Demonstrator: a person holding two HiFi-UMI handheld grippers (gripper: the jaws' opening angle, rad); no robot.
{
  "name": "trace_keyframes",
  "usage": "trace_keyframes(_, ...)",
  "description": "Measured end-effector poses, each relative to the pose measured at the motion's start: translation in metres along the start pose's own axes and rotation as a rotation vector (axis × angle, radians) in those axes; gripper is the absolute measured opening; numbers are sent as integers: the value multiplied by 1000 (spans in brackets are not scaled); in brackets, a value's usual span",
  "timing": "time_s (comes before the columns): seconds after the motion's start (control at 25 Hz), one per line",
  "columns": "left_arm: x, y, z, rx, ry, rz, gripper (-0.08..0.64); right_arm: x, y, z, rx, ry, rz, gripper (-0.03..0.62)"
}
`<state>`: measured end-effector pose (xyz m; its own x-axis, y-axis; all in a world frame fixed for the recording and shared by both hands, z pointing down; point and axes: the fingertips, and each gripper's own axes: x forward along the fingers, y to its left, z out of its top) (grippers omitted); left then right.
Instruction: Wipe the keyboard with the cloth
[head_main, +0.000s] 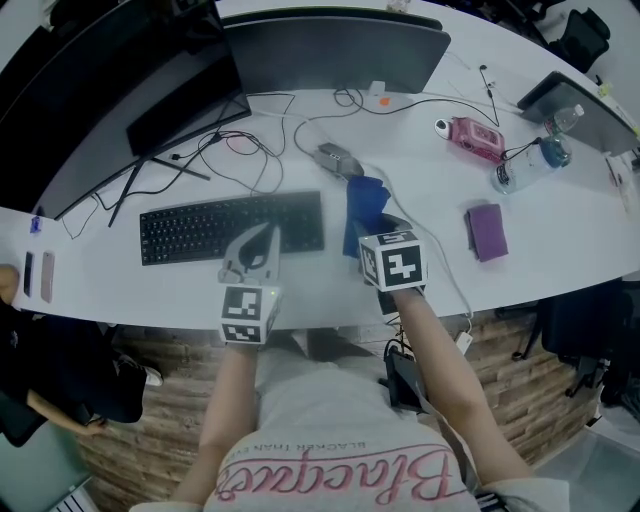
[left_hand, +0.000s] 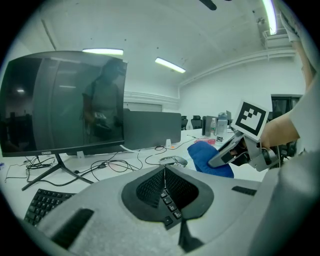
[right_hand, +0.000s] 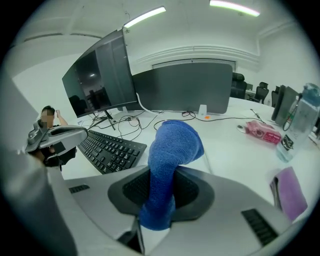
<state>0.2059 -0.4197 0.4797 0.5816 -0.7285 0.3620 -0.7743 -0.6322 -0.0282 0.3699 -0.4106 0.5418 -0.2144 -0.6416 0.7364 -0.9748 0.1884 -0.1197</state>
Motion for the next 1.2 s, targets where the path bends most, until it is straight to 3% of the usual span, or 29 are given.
trace_keyframes(0.24, -10, 7, 2, 14, -10, -8, 5, -31, -9, 10, 43, -93, -57, 92)
trace_keyframes(0.48, -30, 25, 7, 32, -30, -20, 6, -58, 13, 18, 65, -181, -101, 92)
trace_keyframes(0.8, -75, 56, 7, 49, -58, -34, 6, -72, 78, 25, 101, -248, -108, 92)
trace_keyframes(1.2, -142, 92, 6, 74, -143, -43, 5, -87, 175, 43, 16, -354, -83, 92)
